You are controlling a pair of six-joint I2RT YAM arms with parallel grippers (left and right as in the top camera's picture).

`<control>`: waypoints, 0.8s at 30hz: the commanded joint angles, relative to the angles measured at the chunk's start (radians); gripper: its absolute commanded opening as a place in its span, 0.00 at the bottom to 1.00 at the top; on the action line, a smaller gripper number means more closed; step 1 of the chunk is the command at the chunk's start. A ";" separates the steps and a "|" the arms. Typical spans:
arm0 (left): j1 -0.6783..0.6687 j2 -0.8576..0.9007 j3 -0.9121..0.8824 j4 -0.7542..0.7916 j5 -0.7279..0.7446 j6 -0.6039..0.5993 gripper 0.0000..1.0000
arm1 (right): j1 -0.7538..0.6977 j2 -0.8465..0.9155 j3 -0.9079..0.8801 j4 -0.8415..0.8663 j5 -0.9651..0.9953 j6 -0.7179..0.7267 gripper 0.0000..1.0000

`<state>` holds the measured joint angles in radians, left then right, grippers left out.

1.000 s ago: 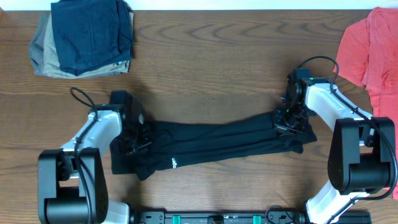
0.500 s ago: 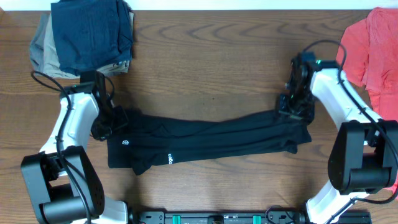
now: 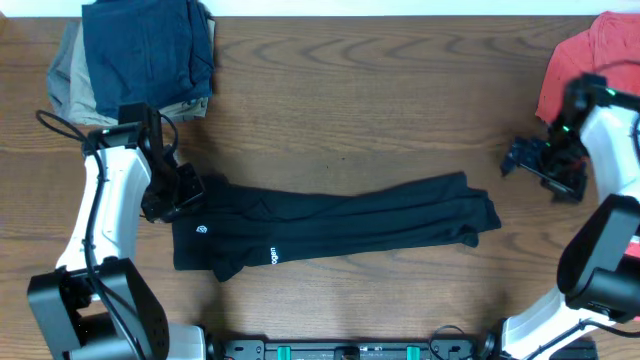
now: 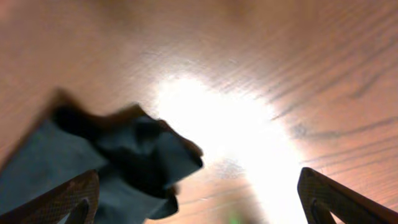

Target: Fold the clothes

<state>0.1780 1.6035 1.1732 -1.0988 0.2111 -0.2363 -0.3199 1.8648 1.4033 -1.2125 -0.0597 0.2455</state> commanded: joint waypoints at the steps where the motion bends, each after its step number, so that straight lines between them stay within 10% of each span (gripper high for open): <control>1: 0.001 -0.011 0.018 -0.004 0.066 -0.002 0.79 | -0.040 -0.014 -0.076 0.031 -0.215 -0.155 0.99; 4: 0.001 -0.011 0.018 -0.003 0.066 -0.002 0.95 | -0.052 -0.014 -0.154 0.093 -0.317 -0.238 0.99; 24: 0.001 -0.011 0.017 -0.007 0.066 -0.002 0.96 | 0.046 -0.014 -0.464 0.285 -0.446 -0.243 0.96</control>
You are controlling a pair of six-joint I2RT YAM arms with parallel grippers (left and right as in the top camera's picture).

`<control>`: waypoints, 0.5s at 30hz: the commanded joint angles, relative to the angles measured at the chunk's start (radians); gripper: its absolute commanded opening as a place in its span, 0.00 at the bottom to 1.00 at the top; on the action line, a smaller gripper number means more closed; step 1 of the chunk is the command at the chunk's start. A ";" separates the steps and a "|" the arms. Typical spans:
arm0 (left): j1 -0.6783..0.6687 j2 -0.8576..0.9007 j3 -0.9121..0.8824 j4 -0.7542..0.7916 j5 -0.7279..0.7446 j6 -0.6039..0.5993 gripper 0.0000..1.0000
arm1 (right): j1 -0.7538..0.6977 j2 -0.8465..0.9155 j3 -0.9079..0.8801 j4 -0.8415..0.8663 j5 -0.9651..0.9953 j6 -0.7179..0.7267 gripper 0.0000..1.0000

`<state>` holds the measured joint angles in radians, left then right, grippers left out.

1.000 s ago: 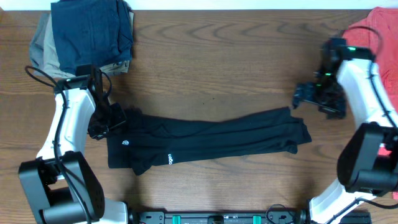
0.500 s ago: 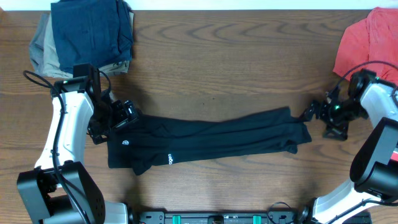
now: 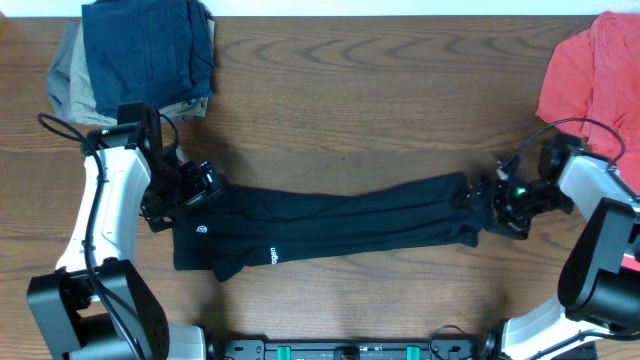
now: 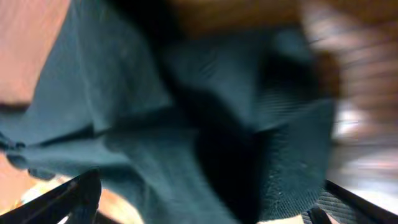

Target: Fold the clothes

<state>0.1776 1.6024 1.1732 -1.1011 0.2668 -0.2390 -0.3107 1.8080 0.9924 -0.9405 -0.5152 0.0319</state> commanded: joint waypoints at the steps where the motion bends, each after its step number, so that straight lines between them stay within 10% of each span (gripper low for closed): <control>1: 0.002 -0.010 0.017 -0.005 0.010 0.001 0.96 | 0.047 0.043 -0.053 0.013 0.010 -0.029 0.95; 9: 0.002 -0.010 0.017 0.000 0.010 0.002 0.96 | 0.085 0.043 -0.051 0.036 0.014 -0.013 0.56; 15: 0.002 -0.010 0.017 0.000 0.010 0.002 0.96 | 0.069 0.043 -0.032 0.032 0.027 0.007 0.01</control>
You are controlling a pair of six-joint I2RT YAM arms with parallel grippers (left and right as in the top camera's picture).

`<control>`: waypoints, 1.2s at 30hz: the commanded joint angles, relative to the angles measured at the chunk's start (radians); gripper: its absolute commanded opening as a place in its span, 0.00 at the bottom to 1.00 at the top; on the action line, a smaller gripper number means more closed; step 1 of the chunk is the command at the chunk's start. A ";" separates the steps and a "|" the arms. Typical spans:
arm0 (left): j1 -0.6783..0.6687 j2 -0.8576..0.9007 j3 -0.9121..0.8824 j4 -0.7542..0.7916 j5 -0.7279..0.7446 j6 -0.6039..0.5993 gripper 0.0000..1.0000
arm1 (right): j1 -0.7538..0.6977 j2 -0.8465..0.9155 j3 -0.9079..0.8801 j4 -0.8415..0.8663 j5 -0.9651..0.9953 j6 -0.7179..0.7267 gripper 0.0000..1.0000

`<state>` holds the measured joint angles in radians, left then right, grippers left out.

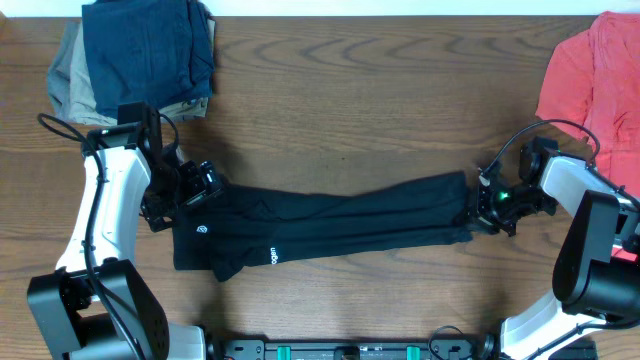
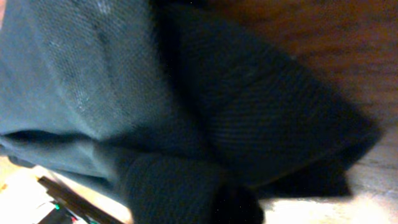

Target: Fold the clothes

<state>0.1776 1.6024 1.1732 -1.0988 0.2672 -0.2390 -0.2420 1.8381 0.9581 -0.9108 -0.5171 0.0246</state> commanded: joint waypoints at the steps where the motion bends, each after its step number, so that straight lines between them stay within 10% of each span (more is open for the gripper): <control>1: 0.002 -0.010 0.017 -0.002 0.010 0.002 0.96 | -0.004 0.013 0.010 0.000 0.036 0.033 0.01; 19: 0.002 -0.009 0.008 0.004 0.010 0.001 0.96 | -0.036 -0.111 0.328 -0.323 0.227 0.154 0.01; 36: 0.002 -0.009 0.006 0.011 0.010 0.001 0.96 | 0.329 -0.222 0.235 -0.181 0.222 0.172 0.01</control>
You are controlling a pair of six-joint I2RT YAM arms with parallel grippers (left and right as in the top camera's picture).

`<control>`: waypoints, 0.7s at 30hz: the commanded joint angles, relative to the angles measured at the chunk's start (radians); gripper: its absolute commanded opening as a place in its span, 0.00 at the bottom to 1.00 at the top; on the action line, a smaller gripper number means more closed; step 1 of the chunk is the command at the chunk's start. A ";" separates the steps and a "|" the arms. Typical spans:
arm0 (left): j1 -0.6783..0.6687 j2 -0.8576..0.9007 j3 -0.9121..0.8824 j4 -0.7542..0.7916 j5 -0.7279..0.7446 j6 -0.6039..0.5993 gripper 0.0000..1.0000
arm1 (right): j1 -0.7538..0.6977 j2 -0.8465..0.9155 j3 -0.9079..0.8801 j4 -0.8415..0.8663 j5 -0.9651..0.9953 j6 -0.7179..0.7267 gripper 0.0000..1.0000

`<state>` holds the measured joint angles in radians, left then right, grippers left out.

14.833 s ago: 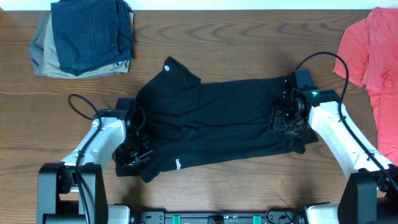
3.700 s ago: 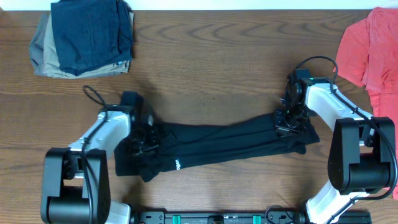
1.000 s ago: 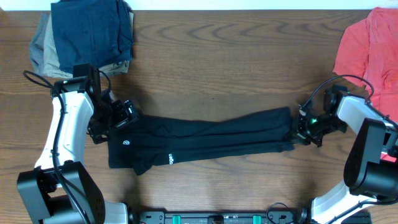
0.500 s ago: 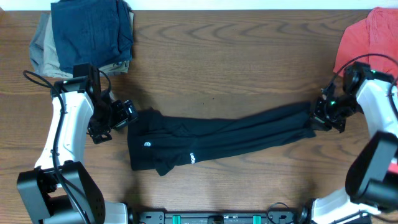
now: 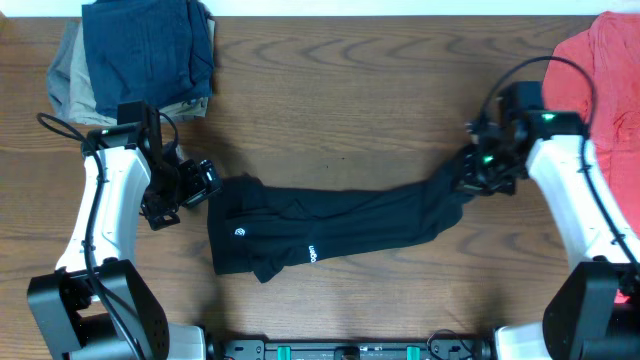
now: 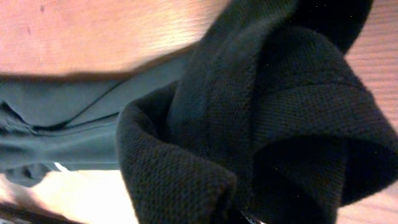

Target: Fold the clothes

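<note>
Black trousers lie across the middle of the table, waistband to the left and legs running right. My right gripper is shut on the leg cuffs and holds them raised off the wood. In the right wrist view the bunched black cuffs fill the frame and hide the fingers. My left gripper sits at the waistband's upper left corner. Its jaws do not show clearly and I cannot tell whether it touches the cloth.
A stack of folded clothes, blue on top and grey-beige beneath, stands at the back left. A red garment lies at the back right corner. Bare wooden table stretches between them.
My right gripper has moved from the table at the cuff end to a spot higher and further back, with the cuffs in it. The whole trousers have shifted right. The left arm stayed put.
My right gripper was open and off to the right of the cuffs. Then it was at the cuffs, then down on them at the table. Now it holds them lifted, and the trousers lie further right, away from the left gripper.
</note>
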<state>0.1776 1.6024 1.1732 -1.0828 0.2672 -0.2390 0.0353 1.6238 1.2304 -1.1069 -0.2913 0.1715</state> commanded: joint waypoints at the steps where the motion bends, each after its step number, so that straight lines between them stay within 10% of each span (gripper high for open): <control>1: 0.002 -0.009 0.006 -0.005 0.010 0.001 0.96 | 0.073 -0.008 -0.047 0.029 -0.004 0.032 0.01; 21: 0.002 -0.009 0.006 -0.005 0.010 0.001 0.96 | 0.336 -0.007 -0.083 0.098 0.000 0.120 0.03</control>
<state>0.1776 1.6024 1.1732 -1.0843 0.2672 -0.2390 0.3397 1.6238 1.1660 -1.0199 -0.2871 0.2581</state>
